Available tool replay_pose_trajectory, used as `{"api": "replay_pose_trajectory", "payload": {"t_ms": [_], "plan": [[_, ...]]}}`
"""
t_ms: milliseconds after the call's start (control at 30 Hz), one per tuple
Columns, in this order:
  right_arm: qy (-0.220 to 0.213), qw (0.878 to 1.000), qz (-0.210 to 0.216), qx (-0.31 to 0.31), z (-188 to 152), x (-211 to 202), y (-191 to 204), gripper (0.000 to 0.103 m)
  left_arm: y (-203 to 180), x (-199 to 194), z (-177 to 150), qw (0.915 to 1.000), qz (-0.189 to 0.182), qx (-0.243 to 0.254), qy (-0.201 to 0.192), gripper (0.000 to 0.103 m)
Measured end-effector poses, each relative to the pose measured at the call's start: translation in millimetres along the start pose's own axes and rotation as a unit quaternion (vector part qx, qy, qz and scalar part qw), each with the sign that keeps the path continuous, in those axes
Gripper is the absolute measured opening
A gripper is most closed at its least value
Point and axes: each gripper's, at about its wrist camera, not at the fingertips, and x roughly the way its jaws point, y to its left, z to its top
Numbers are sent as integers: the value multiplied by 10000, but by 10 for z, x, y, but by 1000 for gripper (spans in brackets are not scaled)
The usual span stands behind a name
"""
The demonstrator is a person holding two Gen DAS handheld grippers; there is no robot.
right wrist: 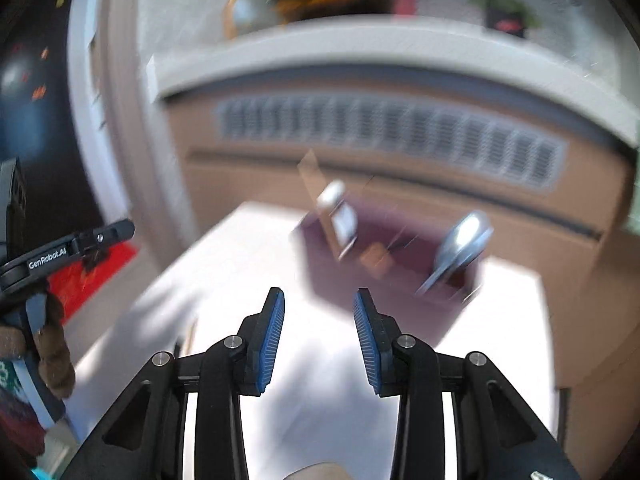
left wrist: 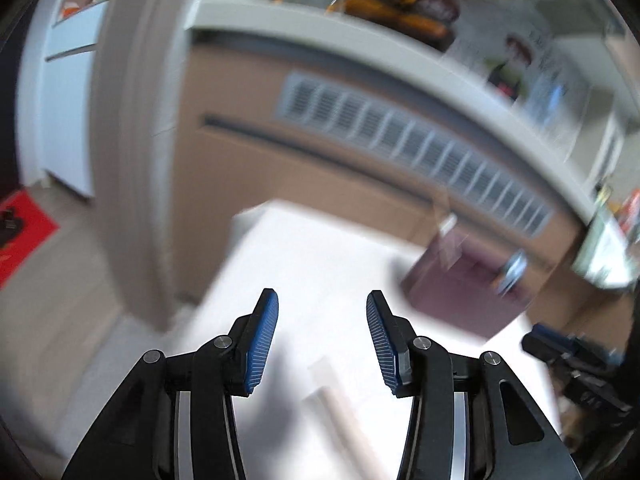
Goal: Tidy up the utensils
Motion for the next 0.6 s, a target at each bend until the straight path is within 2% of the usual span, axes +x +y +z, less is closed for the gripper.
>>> {"api": "replay_pose_trajectory", "payload": {"t_ms": [100,233,367,433,600], "plan": [[502,9981,266,-258,-278,198,352,34,217,-42,-343,9980,504,152,342,47],[952,9925,450,-628,-567,433,762,34,395,-46,-640,9957,539,76,748,47],[1206,9863,613,-940,-709,622,1053,33,426,-60,-683,9949,645,153,759,47],[1225,9869,647,-832,-718,686,1086,24,382,-43,-645,9951,598,204,759,47],[1367,9848,812,-704,-668,849,1137,13,270,28,-571,9948,493,360,821,47]]}}
